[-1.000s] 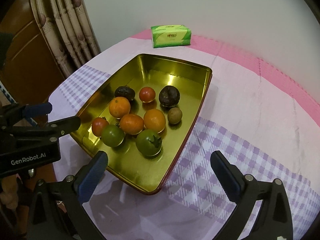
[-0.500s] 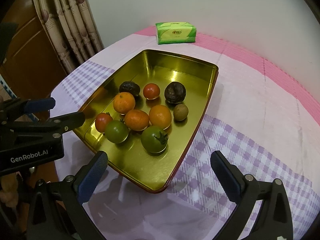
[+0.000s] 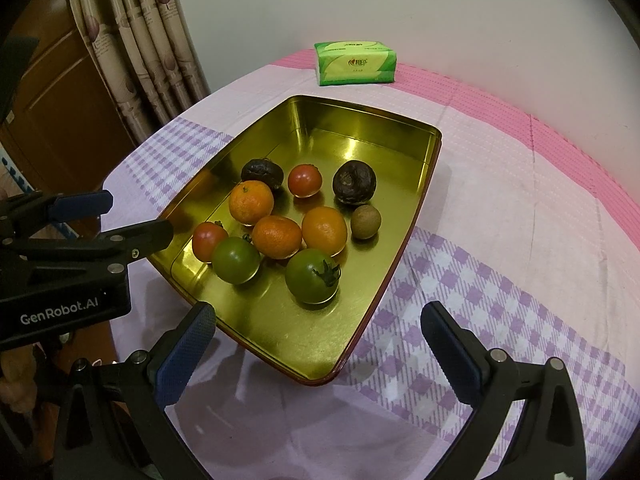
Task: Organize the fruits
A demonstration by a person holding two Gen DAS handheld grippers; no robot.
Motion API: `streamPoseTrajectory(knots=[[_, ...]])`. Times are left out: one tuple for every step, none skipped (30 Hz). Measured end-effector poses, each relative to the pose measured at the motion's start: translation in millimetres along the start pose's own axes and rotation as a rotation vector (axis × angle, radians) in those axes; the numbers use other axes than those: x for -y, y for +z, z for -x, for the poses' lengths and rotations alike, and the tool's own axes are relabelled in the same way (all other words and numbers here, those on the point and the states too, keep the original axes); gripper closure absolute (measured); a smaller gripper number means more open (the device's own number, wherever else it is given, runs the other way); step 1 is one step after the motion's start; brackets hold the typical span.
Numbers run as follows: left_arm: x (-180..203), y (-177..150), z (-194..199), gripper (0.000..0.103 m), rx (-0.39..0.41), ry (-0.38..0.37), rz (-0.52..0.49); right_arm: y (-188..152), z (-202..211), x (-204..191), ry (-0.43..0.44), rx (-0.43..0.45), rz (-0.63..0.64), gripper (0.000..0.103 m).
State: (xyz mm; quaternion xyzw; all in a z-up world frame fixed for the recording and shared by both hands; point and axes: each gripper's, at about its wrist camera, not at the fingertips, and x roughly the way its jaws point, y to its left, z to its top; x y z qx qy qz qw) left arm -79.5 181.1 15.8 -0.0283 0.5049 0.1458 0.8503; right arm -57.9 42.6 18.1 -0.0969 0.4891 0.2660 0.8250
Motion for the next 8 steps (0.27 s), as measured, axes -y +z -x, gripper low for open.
streamPoseTrajectory(knots=[[0.4, 0.0, -0.3, 0.028, 0.001, -0.003, 0.000, 0.0, 0.0, -0.1, 0.000, 0.000, 0.000, 0.001], [0.6, 0.1, -0.8, 0.028, 0.002, -0.003, 0.000, -0.1, -0.4, -0.4, 0.000, 0.001, 0.002, 0.001], [0.9, 0.6, -1.8, 0.028, 0.000, -0.007, -0.002, -0.3, -0.5, -0.7, 0.000, 0.001, 0.002, 0.001], [1.0, 0.6, -2.3, 0.028, -0.001, -0.013, -0.001, -0.1, -0.6, -0.6, -0.001, 0.001, 0.002, 0.001], [1.2, 0.6, -1.6, 0.028, 0.001, -0.011, -0.001, -0.1, -0.6, -0.7, -0.001, 0.000, 0.001, 0.001], [1.6, 0.7, -1.6, 0.028, 0.001, -0.010, -0.003, -0.1, -0.5, -0.7, 0.000, 0.001, 0.001, 0.001], [2.2, 0.7, -2.0, 0.028, 0.000, -0.013, -0.004, -0.2, -0.6, -0.9, 0.000, 0.002, 0.001, 0.001], [2.7, 0.8, -2.3, 0.028, -0.001, -0.014, -0.003, -0.1, -0.6, -0.7, -0.001, 0.001, 0.002, 0.001]])
